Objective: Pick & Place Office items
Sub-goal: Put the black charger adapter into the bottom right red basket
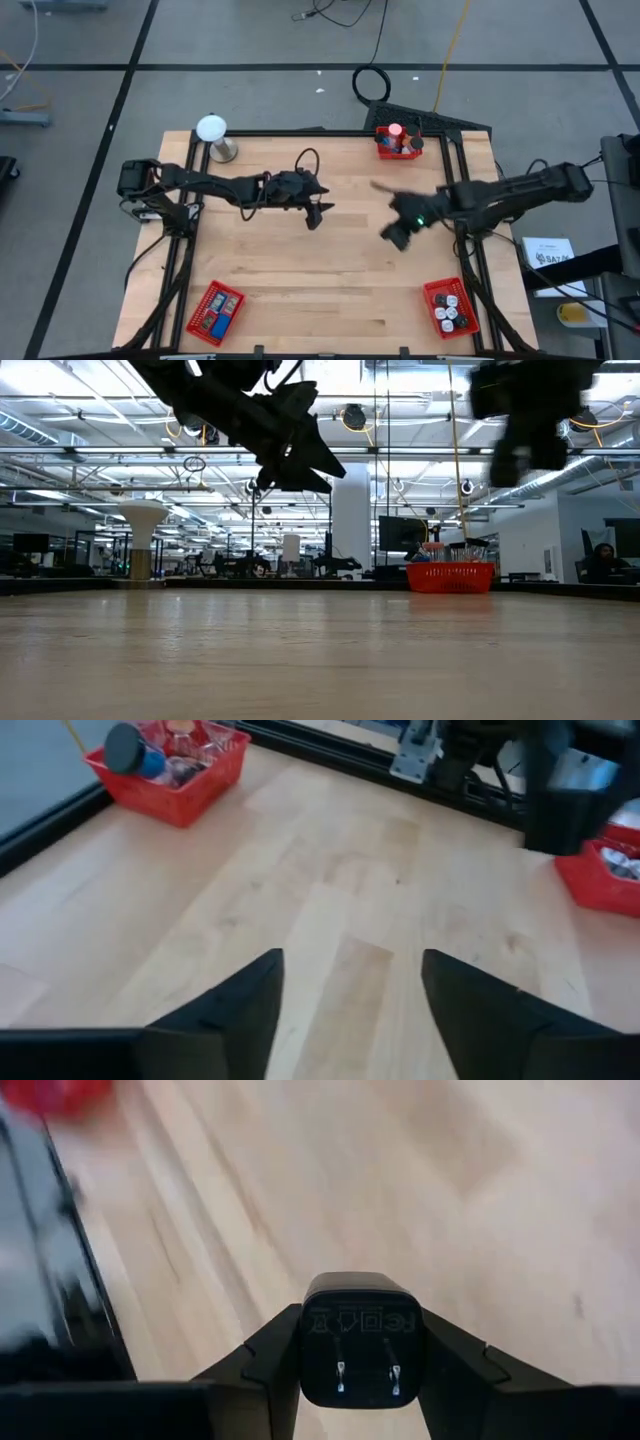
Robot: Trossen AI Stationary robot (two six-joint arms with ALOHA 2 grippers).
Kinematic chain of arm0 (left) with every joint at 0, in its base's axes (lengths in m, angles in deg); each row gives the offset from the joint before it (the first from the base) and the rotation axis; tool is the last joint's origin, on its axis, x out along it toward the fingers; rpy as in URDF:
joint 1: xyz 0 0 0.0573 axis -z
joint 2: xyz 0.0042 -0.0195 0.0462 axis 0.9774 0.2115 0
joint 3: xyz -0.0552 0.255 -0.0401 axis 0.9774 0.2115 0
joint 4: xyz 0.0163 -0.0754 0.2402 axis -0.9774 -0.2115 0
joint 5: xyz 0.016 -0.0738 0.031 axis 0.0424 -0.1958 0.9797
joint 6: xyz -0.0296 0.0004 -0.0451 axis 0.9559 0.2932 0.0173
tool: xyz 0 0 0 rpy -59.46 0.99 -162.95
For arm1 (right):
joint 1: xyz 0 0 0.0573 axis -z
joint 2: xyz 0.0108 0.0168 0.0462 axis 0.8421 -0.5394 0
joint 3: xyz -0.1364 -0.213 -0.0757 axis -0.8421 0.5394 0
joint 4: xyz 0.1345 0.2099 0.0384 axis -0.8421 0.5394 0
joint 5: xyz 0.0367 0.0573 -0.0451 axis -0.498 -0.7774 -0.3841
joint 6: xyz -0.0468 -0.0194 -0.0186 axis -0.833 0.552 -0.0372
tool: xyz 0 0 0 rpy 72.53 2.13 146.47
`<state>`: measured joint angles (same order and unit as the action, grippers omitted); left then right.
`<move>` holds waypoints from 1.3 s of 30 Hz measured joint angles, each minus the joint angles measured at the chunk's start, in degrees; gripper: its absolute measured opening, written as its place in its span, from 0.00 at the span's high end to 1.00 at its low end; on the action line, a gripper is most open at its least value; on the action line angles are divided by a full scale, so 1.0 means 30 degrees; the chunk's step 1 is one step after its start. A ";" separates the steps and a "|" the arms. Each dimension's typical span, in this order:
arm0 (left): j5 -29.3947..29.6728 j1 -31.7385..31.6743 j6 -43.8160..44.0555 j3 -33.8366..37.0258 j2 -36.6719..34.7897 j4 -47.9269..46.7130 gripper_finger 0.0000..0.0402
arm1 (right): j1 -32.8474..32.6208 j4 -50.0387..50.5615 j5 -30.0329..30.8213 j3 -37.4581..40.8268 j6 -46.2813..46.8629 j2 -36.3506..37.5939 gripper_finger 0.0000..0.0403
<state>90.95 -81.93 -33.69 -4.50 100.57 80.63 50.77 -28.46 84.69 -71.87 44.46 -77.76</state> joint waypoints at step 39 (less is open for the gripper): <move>0.0058 -0.0074 0.0437 0.0007 -0.0004 -0.1221 0.73 | -1.8235 0.7661 0.1002 0.0138 0.9969 -0.3560 0.65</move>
<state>91.13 -82.15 -32.37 -4.48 100.56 76.97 -3.93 -5.48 87.69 -71.45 74.37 -88.44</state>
